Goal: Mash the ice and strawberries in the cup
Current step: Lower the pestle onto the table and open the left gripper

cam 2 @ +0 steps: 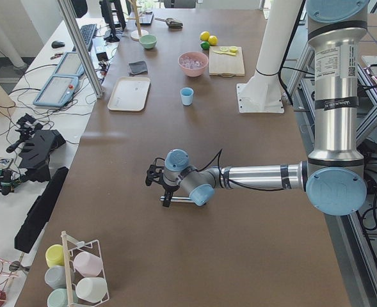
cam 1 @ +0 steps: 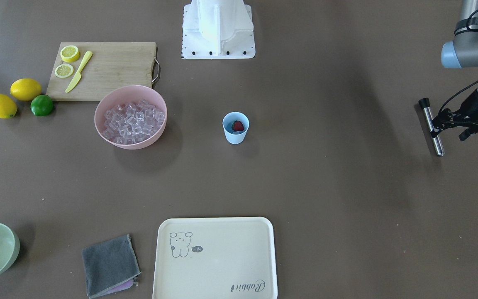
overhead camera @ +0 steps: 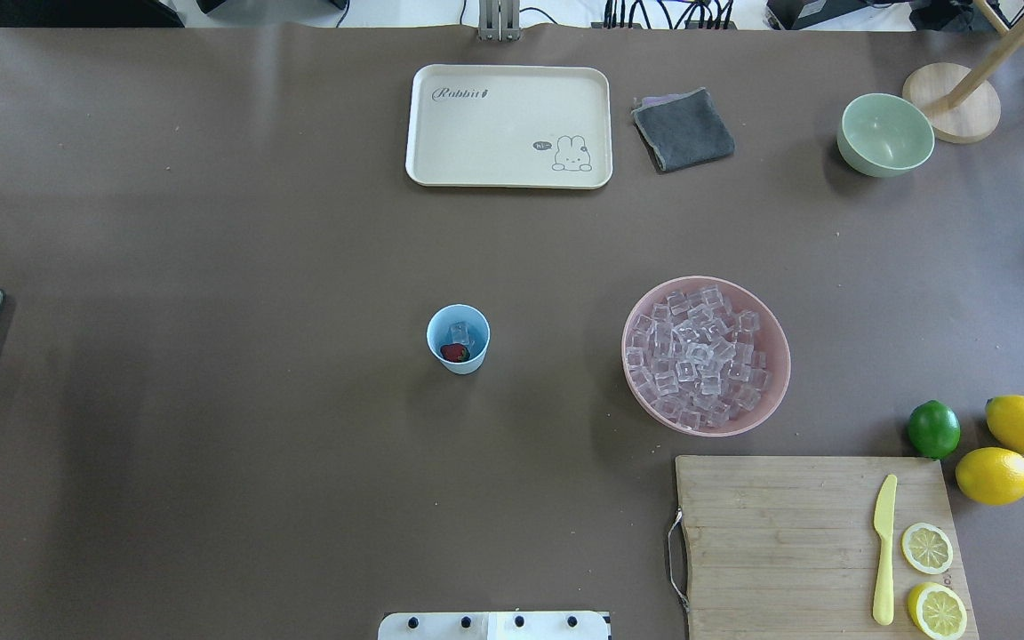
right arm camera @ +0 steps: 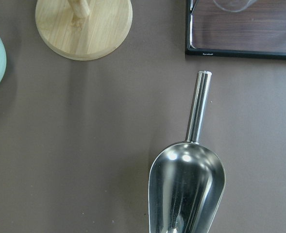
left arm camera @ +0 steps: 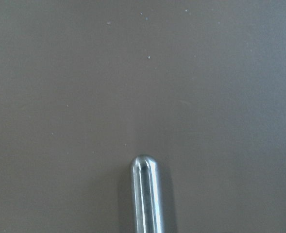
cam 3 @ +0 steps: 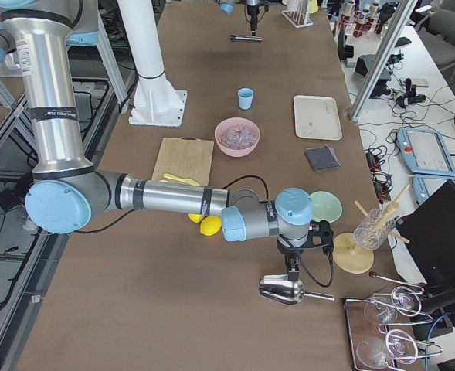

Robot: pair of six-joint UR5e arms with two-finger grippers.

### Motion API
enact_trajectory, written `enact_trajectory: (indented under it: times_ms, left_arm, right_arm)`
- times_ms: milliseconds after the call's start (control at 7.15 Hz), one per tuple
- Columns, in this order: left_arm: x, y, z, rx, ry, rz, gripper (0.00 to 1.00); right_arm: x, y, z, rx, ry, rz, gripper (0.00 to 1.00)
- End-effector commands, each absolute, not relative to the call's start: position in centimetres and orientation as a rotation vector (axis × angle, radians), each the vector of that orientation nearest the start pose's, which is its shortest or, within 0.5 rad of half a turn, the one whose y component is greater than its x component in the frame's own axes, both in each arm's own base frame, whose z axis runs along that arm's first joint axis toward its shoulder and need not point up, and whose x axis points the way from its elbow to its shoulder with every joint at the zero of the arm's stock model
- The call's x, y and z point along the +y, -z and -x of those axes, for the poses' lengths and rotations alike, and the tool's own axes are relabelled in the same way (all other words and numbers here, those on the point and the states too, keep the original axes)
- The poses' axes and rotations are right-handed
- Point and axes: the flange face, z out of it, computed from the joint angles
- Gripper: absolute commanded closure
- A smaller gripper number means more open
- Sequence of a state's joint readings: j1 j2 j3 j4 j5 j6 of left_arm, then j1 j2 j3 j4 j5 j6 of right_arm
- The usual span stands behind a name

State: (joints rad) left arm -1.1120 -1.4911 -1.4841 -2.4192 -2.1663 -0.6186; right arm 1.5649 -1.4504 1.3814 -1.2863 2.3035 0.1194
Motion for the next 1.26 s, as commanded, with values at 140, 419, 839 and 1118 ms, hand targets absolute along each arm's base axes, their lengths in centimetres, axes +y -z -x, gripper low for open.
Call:
enact_trajectory:
  times_ms: [140, 419, 839, 1118]
  left_arm:
    - [-50.9, -62.8, -10.2, 0.837, -0.203, -0.325, 0.01]
    - [-53.5, -61.5, -3.9, 0.841, -0.137, -0.271, 0.01]
    - [-55.9, -59.6, 5.7, 0.834, -0.083, -0.243, 0.01]
    - [-55.8, -59.6, 5.9, 0.834, -0.085, -0.246, 0.01]
  right_arm:
    - [-55.3, -66.1, -6.2, -0.747, -0.025, -0.167, 0.0]
    - [-55.1, -66.5, -6.1, -0.745, -0.015, -0.176, 0.0]
    - [-54.8, -66.9, -6.0, -0.757, -0.009, -0.173, 0.0]
    - [-54.4, -67.4, -4.8, -0.754, 0.019, -0.18, 0.0]
